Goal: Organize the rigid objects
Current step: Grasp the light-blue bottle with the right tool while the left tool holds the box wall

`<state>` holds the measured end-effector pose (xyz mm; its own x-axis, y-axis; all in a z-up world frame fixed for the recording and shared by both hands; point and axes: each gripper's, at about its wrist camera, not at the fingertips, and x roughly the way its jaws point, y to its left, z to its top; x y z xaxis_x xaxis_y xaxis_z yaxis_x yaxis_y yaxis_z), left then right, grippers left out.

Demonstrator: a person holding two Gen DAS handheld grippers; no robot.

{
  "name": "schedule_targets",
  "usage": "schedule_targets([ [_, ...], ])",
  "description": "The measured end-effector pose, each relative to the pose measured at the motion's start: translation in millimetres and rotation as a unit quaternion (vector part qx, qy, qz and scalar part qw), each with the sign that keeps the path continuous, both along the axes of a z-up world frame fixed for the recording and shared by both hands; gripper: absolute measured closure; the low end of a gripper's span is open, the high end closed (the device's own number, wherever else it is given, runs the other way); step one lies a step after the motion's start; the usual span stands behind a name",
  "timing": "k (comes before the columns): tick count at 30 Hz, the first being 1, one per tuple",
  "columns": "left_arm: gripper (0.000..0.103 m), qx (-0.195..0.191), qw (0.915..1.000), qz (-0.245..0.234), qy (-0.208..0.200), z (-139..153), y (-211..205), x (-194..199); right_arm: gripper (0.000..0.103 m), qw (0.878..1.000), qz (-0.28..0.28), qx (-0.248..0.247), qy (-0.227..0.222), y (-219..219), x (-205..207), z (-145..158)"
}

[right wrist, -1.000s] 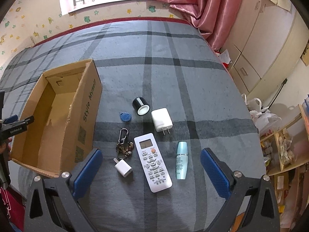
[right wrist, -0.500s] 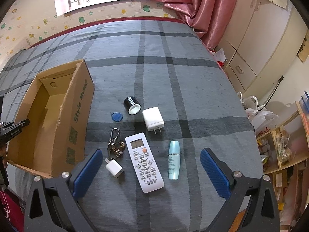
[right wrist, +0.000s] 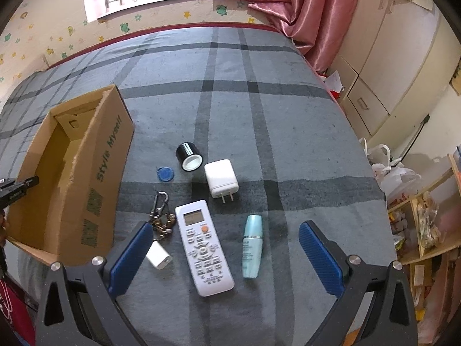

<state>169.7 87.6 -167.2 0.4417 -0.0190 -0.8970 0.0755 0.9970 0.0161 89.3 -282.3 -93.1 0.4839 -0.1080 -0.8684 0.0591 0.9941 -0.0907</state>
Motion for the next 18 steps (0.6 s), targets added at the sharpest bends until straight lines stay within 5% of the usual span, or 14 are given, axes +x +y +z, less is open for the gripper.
schedule_targets([
  [18, 0.089, 0.011, 0.9999, -0.006, 0.000, -0.8, -3.9, -1.5, 0.003, 0.999, -0.015, 0.000, 0.045, -58.3, 19.1, -92.3],
])
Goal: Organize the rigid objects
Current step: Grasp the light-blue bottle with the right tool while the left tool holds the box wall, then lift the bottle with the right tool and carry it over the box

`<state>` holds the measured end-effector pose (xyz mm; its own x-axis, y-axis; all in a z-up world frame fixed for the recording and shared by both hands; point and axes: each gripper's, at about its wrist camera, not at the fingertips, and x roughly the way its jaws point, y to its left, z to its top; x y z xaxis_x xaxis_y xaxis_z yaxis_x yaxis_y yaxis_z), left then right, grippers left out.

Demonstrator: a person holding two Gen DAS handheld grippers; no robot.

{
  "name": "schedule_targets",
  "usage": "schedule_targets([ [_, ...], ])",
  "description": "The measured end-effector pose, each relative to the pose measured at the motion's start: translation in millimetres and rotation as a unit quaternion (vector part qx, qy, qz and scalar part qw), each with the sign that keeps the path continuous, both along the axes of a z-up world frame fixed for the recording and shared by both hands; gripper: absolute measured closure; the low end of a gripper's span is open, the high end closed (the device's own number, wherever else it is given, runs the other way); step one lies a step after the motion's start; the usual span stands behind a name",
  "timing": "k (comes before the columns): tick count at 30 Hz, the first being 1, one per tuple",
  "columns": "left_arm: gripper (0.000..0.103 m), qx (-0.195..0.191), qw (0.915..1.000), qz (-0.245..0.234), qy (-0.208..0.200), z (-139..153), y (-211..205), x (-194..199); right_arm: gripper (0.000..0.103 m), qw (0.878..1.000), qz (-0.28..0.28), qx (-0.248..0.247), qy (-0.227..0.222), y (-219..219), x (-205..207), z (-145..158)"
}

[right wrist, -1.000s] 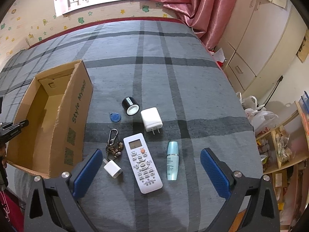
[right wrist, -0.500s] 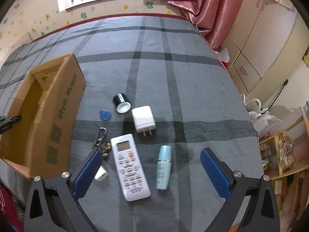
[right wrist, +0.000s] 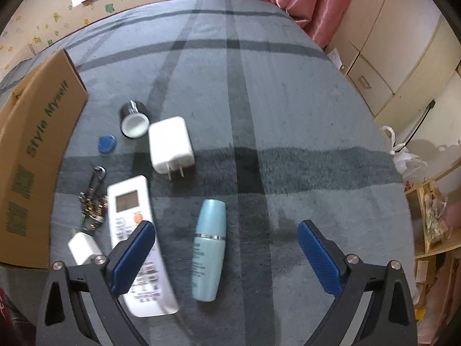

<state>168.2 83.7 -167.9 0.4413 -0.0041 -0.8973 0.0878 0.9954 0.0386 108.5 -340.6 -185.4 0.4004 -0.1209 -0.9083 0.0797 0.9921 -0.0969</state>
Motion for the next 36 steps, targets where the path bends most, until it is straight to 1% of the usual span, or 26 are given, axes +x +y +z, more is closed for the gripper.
schedule_targets([
  [2, 0.089, 0.001, 1.0000, 0.000, 0.000, 0.2, -0.4, -0.3, 0.004, 1.000, -0.003, -0.001, 0.005, -3.1, 0.2, -8.9],
  [7, 0.089, -0.004, 1.0000, 0.002, 0.001, 1.0, 0.5, -1.0, 0.015, 1.000, -0.010, 0.015, 0.024, -10.9, 1.4, -27.0],
  [10, 0.089, 0.003, 1.0000, 0.000, 0.001, 0.4, -1.2, -0.9, 0.020, 0.999, -0.014, 0.029, 0.028, -15.6, 2.0, -29.7],
  [12, 0.089, 0.005, 1.0000, -0.001, 0.000, 0.3, -1.9, -0.6, 0.021, 0.999, -0.013, 0.034, 0.028, -18.0, 2.1, -30.3],
  [14, 0.089, 0.003, 1.0000, 0.000, 0.001, 0.4, -1.6, -0.1, 0.027, 0.999, -0.012, 0.038, 0.029, -20.6, 2.4, -30.9],
  [16, 0.089, 0.002, 1.0000, 0.000, 0.001, 0.2, -0.9, -0.2, 0.043, 0.999, -0.009, 0.041, 0.034, -20.9, 3.4, -30.9],
  [17, 0.089, 0.001, 1.0000, 0.000, 0.002, 0.2, -0.7, -0.2, 0.048, 0.998, -0.007, 0.042, 0.036, -20.6, 3.6, -31.2],
  [19, 0.089, -0.004, 1.0000, 0.003, 0.005, -0.5, 0.7, -0.1, 0.076, 0.998, 0.001, 0.048, 0.044, -18.7, 3.5, -32.7],
  [23, 0.089, 0.002, 1.0000, 0.001, 0.005, -0.8, -0.1, 0.4, 0.076, 0.999, 0.004, 0.034, 0.039, -10.5, -1.7, -29.5],
  [26, 0.089, 0.003, 1.0000, 0.001, 0.005, -1.0, -0.7, 0.4, 0.076, 0.999, -0.003, 0.034, 0.038, -7.6, -3.0, -29.6],
  [27, 0.089, 0.003, 1.0000, 0.000, 0.005, -0.9, -0.6, 0.2, 0.076, 0.999, -0.005, 0.035, 0.038, -0.1, -6.2, -25.9],
  [29, 0.089, 0.002, 1.0000, 0.001, 0.004, -1.1, -0.3, 0.2, 0.076, 0.999, -0.006, 0.034, 0.037, 1.8, -7.3, -24.4],
  [36, 0.089, 0.004, 1.0000, -0.002, 0.002, -0.9, -1.1, -1.2, 0.076, 0.999, -0.013, 0.038, 0.029, 13.4, -13.8, -5.1],
])
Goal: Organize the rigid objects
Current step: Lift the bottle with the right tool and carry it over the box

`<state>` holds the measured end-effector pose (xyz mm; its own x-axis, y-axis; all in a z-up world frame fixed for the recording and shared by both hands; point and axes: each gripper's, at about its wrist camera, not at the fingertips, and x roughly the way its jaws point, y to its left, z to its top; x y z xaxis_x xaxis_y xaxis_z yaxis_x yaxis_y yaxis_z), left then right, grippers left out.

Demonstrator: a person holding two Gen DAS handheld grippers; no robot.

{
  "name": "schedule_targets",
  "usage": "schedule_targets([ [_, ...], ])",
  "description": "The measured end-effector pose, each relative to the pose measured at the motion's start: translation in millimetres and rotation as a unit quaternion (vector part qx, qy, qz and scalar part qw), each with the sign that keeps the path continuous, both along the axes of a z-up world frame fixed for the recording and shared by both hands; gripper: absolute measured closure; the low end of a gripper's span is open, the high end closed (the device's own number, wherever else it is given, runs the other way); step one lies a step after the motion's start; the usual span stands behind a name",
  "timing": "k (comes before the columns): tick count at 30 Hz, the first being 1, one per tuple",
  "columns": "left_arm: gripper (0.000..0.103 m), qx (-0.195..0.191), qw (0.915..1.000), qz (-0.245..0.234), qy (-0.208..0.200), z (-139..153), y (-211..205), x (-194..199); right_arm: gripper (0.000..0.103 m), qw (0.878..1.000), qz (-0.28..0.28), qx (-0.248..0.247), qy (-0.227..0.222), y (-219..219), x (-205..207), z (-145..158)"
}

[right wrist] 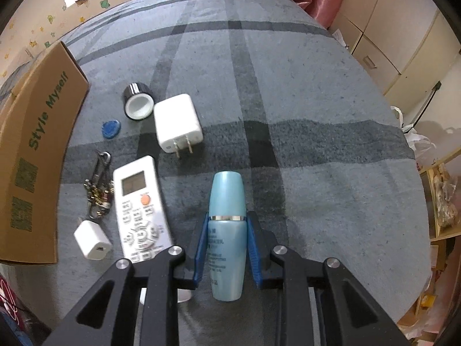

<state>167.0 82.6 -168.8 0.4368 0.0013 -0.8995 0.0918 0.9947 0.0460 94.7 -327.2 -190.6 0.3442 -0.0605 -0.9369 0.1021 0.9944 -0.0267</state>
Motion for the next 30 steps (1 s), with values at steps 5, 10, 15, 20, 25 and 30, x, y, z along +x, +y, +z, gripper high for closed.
schedule_targets([
  [5, 0.089, -0.003, 1.0000, 0.000, 0.001, 0.3, 1.5, -0.1, 0.076, 1.000, 0.001, -0.001, -0.007, 4.1, 4.6, 19.7],
  [10, 0.089, -0.003, 1.0000, 0.000, 0.000, 0.5, 1.6, -0.7, 0.076, 1.000, 0.005, 0.002, -0.018, 16.4, 7.8, 43.7],
  [15, 0.089, -0.003, 1.0000, 0.000, 0.001, 1.0, 1.3, -0.1, 0.076, 0.999, 0.016, 0.001, -0.028, 31.9, 20.4, 61.6],
  [20, 0.089, 0.005, 1.0000, -0.002, 0.000, 1.2, -1.5, -0.1, 0.076, 0.999, 0.030, -0.005, -0.038, 48.0, 31.8, 74.4],
  [25, 0.089, 0.006, 1.0000, -0.002, 0.001, 1.6, -3.5, 0.1, 0.076, 0.998, 0.041, 0.002, -0.043, 64.1, 40.5, 84.6],
  [30, 0.089, 0.006, 1.0000, -0.002, 0.002, 1.8, -3.7, 0.1, 0.076, 0.997, 0.057, 0.006, -0.049, 83.1, 49.1, 91.6],
])
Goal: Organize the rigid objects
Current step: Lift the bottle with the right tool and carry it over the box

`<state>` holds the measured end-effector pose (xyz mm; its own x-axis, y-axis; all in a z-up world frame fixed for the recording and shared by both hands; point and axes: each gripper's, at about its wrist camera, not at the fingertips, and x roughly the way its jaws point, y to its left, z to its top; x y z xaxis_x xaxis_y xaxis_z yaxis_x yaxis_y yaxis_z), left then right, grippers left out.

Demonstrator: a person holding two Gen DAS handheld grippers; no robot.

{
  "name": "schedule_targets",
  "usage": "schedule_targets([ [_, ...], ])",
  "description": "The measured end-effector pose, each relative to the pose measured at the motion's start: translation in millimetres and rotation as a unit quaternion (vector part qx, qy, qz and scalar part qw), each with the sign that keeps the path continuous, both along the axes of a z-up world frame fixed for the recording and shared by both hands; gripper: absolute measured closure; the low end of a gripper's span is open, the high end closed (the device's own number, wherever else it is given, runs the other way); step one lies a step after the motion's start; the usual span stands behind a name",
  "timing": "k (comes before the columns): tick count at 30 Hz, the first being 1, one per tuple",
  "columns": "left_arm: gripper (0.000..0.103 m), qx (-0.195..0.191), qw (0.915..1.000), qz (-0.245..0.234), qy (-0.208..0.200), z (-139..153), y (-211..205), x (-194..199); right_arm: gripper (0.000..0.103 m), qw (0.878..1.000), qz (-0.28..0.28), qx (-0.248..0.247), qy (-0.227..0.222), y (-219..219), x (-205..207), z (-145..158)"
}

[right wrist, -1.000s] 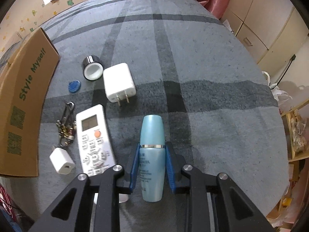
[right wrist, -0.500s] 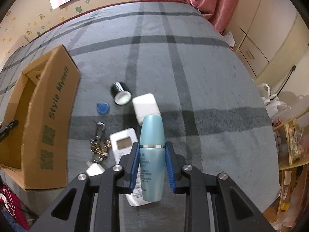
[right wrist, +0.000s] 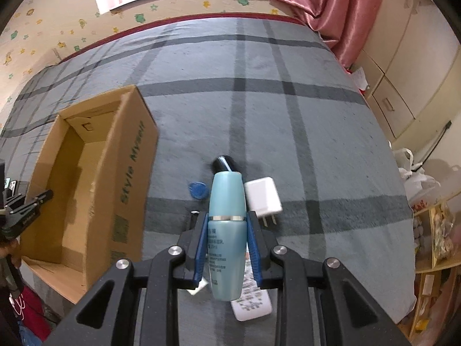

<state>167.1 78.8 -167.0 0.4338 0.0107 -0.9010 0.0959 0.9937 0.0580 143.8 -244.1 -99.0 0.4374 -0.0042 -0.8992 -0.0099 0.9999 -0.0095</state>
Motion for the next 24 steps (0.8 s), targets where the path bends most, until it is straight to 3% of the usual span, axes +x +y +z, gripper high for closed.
schedule_targets([
  [24, 0.089, 0.009, 1.0000, -0.001, 0.002, -0.2, -4.2, 1.1, 0.076, 0.995, 0.098, 0.019, -0.017, 122.4, 42.5, 27.9],
])
